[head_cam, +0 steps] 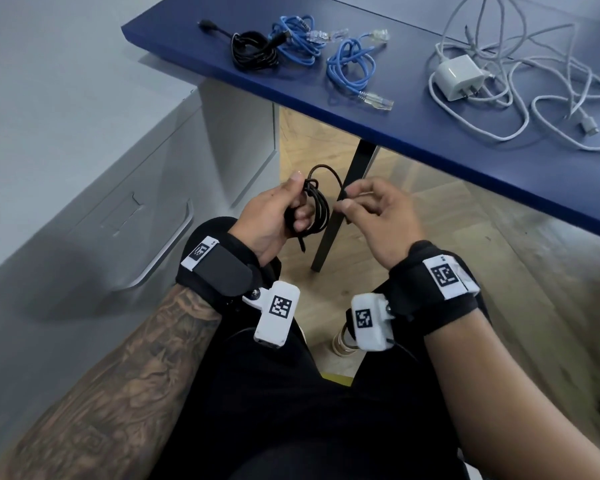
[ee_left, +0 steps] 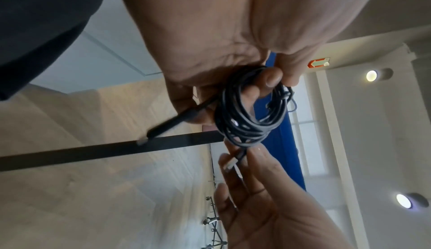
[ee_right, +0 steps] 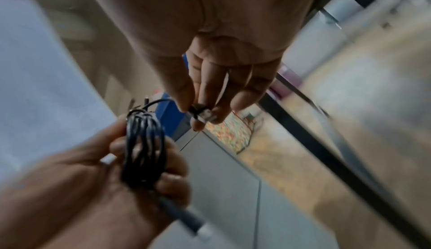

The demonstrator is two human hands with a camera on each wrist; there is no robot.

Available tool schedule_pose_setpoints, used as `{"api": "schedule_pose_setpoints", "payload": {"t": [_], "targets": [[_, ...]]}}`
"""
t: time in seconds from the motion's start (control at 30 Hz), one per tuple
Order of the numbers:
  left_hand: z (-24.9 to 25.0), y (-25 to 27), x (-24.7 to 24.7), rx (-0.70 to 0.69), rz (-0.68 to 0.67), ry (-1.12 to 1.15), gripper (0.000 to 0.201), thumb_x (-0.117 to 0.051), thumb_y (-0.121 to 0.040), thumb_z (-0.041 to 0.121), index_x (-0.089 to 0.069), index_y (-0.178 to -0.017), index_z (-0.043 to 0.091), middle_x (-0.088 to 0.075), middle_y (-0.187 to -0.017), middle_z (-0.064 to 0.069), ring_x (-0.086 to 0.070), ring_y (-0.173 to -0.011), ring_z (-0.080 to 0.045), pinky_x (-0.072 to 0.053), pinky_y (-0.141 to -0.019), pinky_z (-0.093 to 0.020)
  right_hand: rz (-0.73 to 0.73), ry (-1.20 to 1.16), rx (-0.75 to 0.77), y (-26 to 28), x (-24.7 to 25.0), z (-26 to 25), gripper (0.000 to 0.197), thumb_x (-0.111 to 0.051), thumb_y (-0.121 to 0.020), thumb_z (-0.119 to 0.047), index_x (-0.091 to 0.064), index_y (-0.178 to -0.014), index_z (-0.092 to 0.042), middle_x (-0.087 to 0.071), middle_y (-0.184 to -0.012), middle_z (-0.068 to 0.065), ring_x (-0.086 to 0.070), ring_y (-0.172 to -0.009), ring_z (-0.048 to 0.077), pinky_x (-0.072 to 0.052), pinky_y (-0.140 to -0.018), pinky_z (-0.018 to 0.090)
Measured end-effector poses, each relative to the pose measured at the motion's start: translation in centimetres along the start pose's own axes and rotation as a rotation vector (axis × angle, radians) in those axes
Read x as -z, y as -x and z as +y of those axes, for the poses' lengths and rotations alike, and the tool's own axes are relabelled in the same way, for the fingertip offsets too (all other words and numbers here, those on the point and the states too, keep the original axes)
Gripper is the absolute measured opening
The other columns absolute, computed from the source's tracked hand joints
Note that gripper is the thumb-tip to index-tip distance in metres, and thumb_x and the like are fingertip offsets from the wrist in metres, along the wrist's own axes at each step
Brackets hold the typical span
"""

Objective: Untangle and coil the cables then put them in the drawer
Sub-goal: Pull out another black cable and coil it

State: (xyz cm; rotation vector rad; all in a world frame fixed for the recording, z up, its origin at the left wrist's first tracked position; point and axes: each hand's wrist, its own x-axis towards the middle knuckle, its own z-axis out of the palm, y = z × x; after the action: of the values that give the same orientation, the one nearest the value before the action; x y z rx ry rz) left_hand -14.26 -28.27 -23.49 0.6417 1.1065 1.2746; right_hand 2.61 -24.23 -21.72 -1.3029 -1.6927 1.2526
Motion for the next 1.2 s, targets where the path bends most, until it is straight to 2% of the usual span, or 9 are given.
{"api": "schedule_pose_setpoints", "payload": {"t": [0.13,0.23,0.37,0.6,0.67,0.77,0.83,0.97,1.2], "targets": [[-0.6,0.2,0.3,-0.047,0.072,-0.186,0.057,-0.060,-0.087,0.058,-0.071,-0.085,0.001,-0.062,-0.084,-0.011,-0.055,-0.081,-0.022,-0.046,-0.092,-0.049,-0.014,-0.254,-0.143,0.2,-1.7,1.2,0.016,-0.066,-0.090,0.000,-0.061,-0.090,-0.015,-0.064,-0.081,0.002,-0.064,-0.071,0.007,-0.053,-0.064,0.022],[-0.8,0.2,0.3,-0.069,0.036,-0.247,0.054,-0.057,-0.082,0.062,-0.073,-0.095,0.012,-0.071,-0.091,-0.007,-0.061,-0.088,-0.020,-0.045,-0.097,-0.045,-0.050,-0.435,-0.246,0.2,-2.3,1.6,0.019,-0.062,-0.092,0.004,-0.060,-0.091,-0.015,-0.064,-0.088,0.014,-0.063,-0.079,0.024,-0.057,-0.068,0.032],[-1.2,0.1,0.5,-0.057,-0.017,-0.302,0.072,-0.056,-0.080,0.067,-0.070,-0.106,0.001,-0.066,-0.112,-0.028,-0.061,-0.108,-0.039,-0.038,-0.109,-0.053,-0.039,-0.579,-0.314,0.3,-2.9,1.4,0.022,-0.054,-0.093,0.009,-0.057,-0.094,-0.013,-0.069,-0.081,0.008,-0.068,-0.071,0.018,-0.058,-0.062,0.029],[-1.6,0.1,0.5,-0.117,0.016,-0.453,0.045,-0.045,-0.099,0.045,-0.068,-0.097,0.006,-0.072,-0.092,-0.009,-0.067,-0.090,-0.019,-0.051,-0.092,-0.038,-0.217,-0.576,-0.401,0.9,-3.7,1.3,0.027,-0.059,-0.097,-0.033,-0.063,-0.110,-0.009,-0.074,-0.092,0.002,-0.071,-0.086,0.016,-0.055,-0.081,0.029],[-1.7,0.1,0.5,-0.131,0.043,-0.453,0.048,-0.045,-0.100,0.044,-0.066,-0.095,0.001,-0.070,-0.087,-0.011,-0.063,-0.085,-0.016,-0.051,-0.089,-0.036,-0.240,-0.529,-0.328,1.0,-4.1,1.3,0.023,-0.071,-0.089,-0.019,-0.060,-0.106,-0.009,-0.072,-0.086,0.000,-0.069,-0.078,0.011,-0.053,-0.081,0.028],[-1.7,0.0,0.5,-0.149,0.079,-0.432,0.039,-0.041,-0.103,0.036,-0.061,-0.078,0.014,-0.063,-0.064,0.016,-0.057,-0.064,0.002,-0.044,-0.069,-0.013,-0.226,-0.326,-0.191,0.8,-4.2,1.3,0.025,-0.072,-0.084,0.001,-0.060,-0.098,-0.016,-0.071,-0.087,0.001,-0.067,-0.073,0.006,-0.054,-0.075,0.024],[-1.8,-0.1,0.3,-0.170,0.127,-0.461,0.037,-0.041,-0.103,0.036,-0.057,-0.073,0.023,-0.056,-0.053,0.022,-0.049,-0.054,0.008,-0.038,-0.059,-0.006,-0.157,-0.020,-0.044,0.3,-4.1,1.8,0.021,-0.067,-0.088,-0.007,-0.062,-0.091,-0.027,-0.072,-0.090,-0.002,-0.068,-0.082,0.009,-0.056,-0.080,0.029],[-1.2,-1.1,1.8,-0.183,0.348,-0.398,0.037,-0.045,-0.100,0.046,-0.058,-0.074,0.023,-0.051,-0.057,0.015,-0.047,-0.057,-0.001,-0.037,-0.063,-0.016,-0.193,0.458,0.123,0.1,-3.3,2.3,0.027,-0.049,-0.096,-0.031,-0.061,-0.074,-0.021,-0.069,-0.072,-0.004,-0.068,-0.071,0.019,-0.058,-0.072,0.043],[0.4,-2.3,3.0,-0.160,0.512,-0.160,0.035,-0.048,-0.099,0.045,-0.045,-0.071,0.024,-0.041,-0.066,0.006,-0.036,-0.054,-0.009,-0.028,-0.060,-0.030,-0.231,0.517,0.238,0.1,-1.4,-0.3,0.030,-0.048,-0.098,-0.042,-0.067,-0.082,-0.025,-0.069,-0.074,-0.005,-0.067,-0.074,0.016,-0.058,-0.074,0.042]]}}
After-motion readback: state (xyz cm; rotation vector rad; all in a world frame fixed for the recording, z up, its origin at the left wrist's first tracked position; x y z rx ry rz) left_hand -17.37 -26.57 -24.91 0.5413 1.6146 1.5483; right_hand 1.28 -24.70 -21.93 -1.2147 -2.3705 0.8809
